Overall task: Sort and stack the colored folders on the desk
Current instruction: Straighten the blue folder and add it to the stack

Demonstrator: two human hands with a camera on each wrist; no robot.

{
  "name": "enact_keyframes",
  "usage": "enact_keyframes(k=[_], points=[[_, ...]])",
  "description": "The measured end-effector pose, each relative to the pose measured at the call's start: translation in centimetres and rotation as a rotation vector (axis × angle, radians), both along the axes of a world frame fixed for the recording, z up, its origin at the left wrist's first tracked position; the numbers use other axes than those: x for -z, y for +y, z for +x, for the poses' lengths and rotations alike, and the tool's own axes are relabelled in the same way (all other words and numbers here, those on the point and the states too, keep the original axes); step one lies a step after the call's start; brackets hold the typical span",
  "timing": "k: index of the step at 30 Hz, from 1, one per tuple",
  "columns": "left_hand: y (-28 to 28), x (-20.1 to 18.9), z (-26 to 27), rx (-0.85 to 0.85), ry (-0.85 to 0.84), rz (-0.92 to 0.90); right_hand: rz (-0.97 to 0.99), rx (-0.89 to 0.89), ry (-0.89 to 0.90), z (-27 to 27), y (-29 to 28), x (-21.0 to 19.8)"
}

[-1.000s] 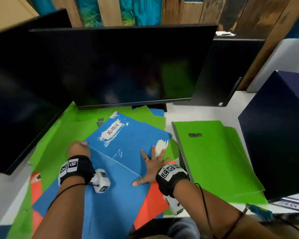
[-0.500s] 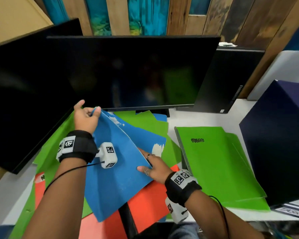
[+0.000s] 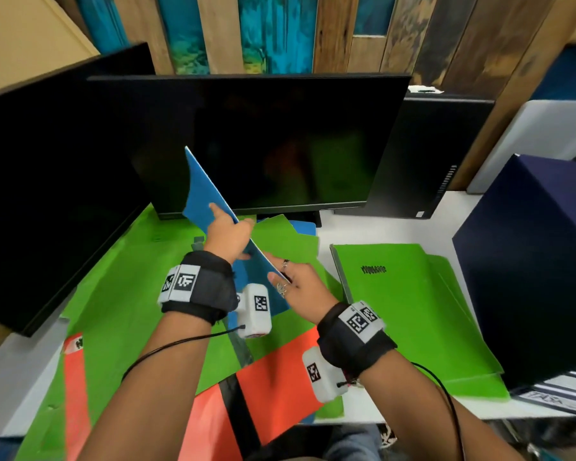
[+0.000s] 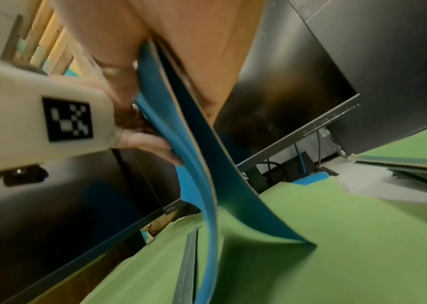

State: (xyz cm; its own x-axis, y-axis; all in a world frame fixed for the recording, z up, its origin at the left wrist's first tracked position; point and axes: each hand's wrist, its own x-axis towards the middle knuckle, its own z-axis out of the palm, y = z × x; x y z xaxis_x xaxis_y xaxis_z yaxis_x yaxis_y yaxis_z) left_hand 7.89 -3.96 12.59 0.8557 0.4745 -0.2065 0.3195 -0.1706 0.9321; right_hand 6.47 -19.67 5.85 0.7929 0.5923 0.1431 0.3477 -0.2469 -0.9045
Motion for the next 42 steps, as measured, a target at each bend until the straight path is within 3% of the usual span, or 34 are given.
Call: enact_keyframes(k=[4,6,9,12,15,17,21,24,28,36,39,42], points=[[0.0,-0.9,-0.4,0.026,-0.114,0.028,0.179,0.007,0.299,-1.0,-0.5,-1.1],[-0.2,-1.9,-1.4,0.12,-0.153,0.018,0.22,0.077,0.416,-0.6,-0.9,-0.5],[-0.3,-3.6,-2.9,0.294,-0.221,-0.012,0.129,0.244,0.346,0.8,-1.2,0.9],[-0.7,-4.7,-3.9,0.432,-0.296,-0.037,0.177,0.427,0.411,2.1,-2.2,1.6],[-1.3,-4.7,-3.7,0.417,-0.344,-0.092,0.34,0.488,0.475,2.9,-4.1,0.3],[-1.7,-3.8,-2.8,0.365,-0.347,-0.04,0.308,0.56,0.444,3.5,-6.0,0.1],[-3.8,0.8,-0.3,0.356,-0.169,0.247,0.024,0.788,0.254,3.9,-9.9,1.0],[-7.2,4.2,0.0,0.524,0.0,0.209,-0.364,0.868,0.185,3.7,-12.8,2.6],[-12.0,8.3,-0.4,0.682,0.087,0.202,-0.745,0.971,0.294,2.7,-16.5,4.7],[-15.5,12.2,-0.2,0.783,0.169,0.322,-0.974,0.867,0.427,2.7,-20.0,5.1],[-14.1,12.6,0.4,0.785,0.258,0.476,-1.05,0.825,0.391,2.9,-19.7,4.7],[-11.0,12.3,0.9,0.69,0.309,0.601,-1.043,0.837,0.226,2.9,-18.8,4.1]])
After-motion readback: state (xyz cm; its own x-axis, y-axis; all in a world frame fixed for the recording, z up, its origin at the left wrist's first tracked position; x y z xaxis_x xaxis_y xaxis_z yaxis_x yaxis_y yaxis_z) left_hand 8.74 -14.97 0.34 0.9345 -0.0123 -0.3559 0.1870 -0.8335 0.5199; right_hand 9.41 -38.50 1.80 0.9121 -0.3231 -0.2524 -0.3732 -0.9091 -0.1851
